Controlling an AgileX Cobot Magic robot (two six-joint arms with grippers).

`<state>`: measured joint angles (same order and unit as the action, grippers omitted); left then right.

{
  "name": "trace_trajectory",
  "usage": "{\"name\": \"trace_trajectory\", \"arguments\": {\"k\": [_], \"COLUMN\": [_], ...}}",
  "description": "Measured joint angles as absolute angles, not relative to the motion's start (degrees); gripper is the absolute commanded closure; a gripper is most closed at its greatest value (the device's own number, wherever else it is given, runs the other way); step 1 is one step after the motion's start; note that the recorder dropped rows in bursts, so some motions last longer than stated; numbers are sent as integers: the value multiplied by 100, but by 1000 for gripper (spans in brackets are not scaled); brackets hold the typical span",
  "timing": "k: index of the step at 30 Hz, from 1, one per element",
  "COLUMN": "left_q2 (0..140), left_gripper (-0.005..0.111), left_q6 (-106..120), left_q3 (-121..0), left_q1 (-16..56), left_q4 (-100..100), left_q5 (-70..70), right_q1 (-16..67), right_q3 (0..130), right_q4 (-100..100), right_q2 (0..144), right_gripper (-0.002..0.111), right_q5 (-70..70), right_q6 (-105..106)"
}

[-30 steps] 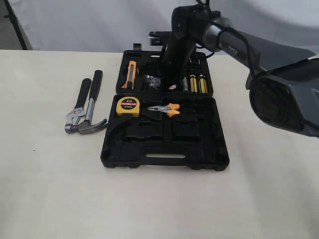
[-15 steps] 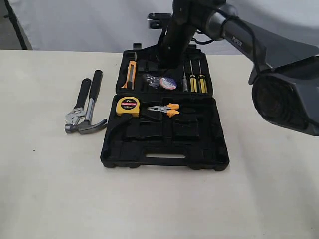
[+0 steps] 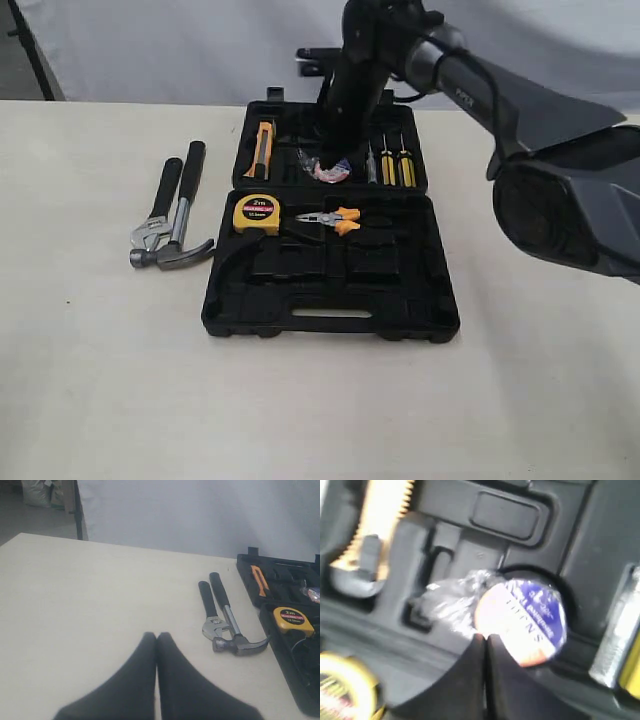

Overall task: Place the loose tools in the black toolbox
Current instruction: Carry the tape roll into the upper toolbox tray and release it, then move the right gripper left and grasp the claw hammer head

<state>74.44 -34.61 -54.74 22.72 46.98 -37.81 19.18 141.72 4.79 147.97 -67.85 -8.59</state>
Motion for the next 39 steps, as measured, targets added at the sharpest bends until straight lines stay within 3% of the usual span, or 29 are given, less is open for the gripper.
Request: {"name": "trace_trajectory", "arguments": {"k": [6, 15, 18, 23, 27, 36, 39], "left_q2": [7444, 7444, 7444, 7444, 7444, 7444, 7444], "left_gripper": [105, 105, 105, 105, 105, 105, 105], "left_q6": [-3461, -3461, -3461, -3461, -3461, -3461, -3461], "left_q3": [-5474, -5474, -5474, -5474, -5474, -5474, -5474], "left_q1": [2272, 2272, 2272, 2272, 2272, 2272, 2272], "left_q4": [4698, 4698, 4698, 4698, 4698, 4698, 4698], "left_q5": [-3781, -3781, -3781, -3781, -3781, -3781, -3781], "right_q1": [2250, 3481, 3605, 3645, 3645, 3805, 3889], "right_q3": [14316, 14306, 14306, 14296, 14283, 14283, 14298], "right_q4": [468, 698, 1037, 1317, 1372, 1384, 1364], "right_q2": [14167, 14292, 14530, 14964, 15073, 15260, 15414], "right_gripper": [109, 107, 96, 59, 44, 45, 66], "right_q5": [-6913, -6958, -6972, -6972, -6933, -6658, -6660], "right_q6": [-660, -432, -349, 140, 892, 2453, 2664]}}
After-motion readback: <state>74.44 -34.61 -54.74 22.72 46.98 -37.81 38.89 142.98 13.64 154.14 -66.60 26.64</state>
